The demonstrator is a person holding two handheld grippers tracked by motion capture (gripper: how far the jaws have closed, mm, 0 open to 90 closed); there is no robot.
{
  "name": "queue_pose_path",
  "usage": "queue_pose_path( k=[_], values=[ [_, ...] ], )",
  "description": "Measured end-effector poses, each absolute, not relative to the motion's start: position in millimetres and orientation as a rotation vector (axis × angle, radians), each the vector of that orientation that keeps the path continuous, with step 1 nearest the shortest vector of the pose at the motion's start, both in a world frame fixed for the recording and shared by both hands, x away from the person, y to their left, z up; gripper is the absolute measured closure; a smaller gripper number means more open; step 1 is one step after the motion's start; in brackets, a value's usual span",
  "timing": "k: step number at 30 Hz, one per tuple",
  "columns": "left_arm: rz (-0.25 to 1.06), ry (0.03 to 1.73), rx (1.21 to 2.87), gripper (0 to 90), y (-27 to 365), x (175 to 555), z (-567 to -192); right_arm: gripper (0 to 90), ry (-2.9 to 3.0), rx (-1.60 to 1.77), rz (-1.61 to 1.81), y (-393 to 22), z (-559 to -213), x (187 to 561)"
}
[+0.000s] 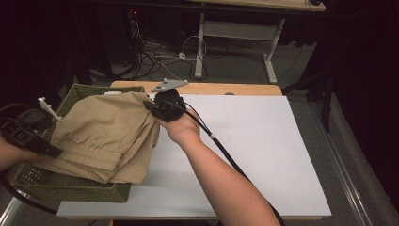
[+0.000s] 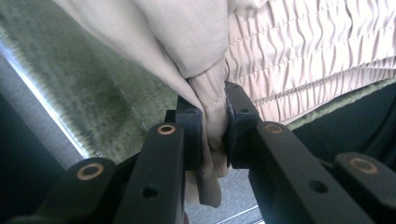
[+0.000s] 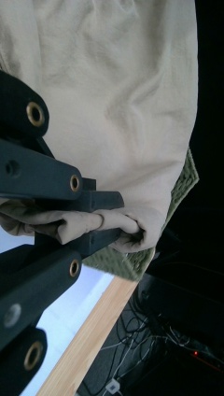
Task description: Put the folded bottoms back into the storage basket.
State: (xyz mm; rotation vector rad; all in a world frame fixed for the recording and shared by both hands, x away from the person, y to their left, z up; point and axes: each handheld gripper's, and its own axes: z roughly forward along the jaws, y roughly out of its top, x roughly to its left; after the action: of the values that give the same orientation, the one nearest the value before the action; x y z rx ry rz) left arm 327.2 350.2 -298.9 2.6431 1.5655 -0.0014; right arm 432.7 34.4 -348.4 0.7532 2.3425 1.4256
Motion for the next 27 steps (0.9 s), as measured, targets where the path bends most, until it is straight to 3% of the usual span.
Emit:
queue_pose_path(
  k=[15, 27],
  values=[
    [0.031, 1.662, 2.567, 77.3, 384.5, 314.3, -307.2, 86.5, 2.389, 0.699, 1.456, 73.2, -350.6, 432.9],
    [0.058, 1.723, 2.524, 77.1, 387.9, 346.0, -344.7, 86.5, 2.42, 0.753, 1.384, 96.6, -367.6, 465.6]
  ],
)
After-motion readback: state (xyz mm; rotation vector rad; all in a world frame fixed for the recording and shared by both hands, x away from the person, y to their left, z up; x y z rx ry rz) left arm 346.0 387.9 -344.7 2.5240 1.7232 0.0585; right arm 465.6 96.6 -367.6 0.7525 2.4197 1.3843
